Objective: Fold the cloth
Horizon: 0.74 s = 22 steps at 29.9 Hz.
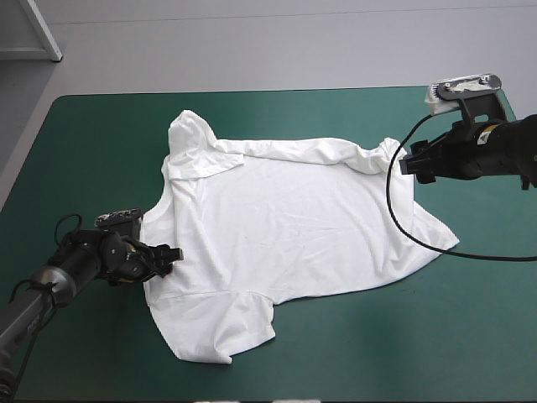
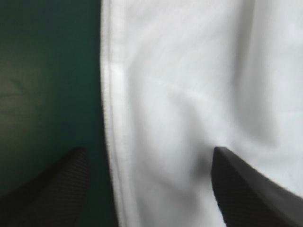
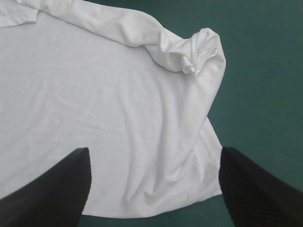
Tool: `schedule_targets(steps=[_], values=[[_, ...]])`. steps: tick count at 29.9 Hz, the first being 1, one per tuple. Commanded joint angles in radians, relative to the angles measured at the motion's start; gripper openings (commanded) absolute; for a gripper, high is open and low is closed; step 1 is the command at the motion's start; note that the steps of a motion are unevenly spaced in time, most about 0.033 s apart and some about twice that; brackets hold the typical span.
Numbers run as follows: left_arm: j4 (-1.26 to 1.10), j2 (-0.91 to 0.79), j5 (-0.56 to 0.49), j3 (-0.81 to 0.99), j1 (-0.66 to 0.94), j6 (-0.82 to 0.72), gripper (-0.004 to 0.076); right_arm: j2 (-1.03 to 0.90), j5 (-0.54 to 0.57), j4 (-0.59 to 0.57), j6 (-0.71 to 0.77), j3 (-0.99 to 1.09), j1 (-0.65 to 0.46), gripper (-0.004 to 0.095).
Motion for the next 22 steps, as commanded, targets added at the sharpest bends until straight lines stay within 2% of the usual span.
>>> schedule_targets(steps=[1,3,5,11,18,20,22], values=[[-0.02,0.025,-0.042,-0.018,-0.061,-0.058,0.0458,-0.03,-0.003,0.018,-0.011,-0.027,-0.008,0.069],[-0.009,0.051,-0.039,-0.015,-0.086,-0.081,0.0415,-0.032,-0.003,0.019,-0.011,-0.027,-0.008,0.069],[-0.007,0.081,-0.038,-0.007,-0.102,-0.088,0.0336,-0.034,-0.003,0.019,-0.011,-0.027,-0.008,0.069],[0.029,0.108,-0.034,0.019,-0.116,-0.095,-0.0012,-0.057,-0.003,0.016,-0.016,-0.027,-0.008,0.0676],[0.076,-0.013,-0.006,0.004,-0.116,-0.078,-0.0008,-0.06,-0.003,0.016,-0.023,-0.027,-0.008,0.0594],[0.148,-0.055,0.048,-0.015,-0.112,-0.093,-0.0008,-0.06,-0.003,0.016,-0.024,-0.027,-0.008,0.0579],[0.242,-0.079,0.163,-0.048,-0.087,-0.141,-0.0008,-0.06,-0.003,0.016,-0.027,-0.027,-0.008,0.0566]])
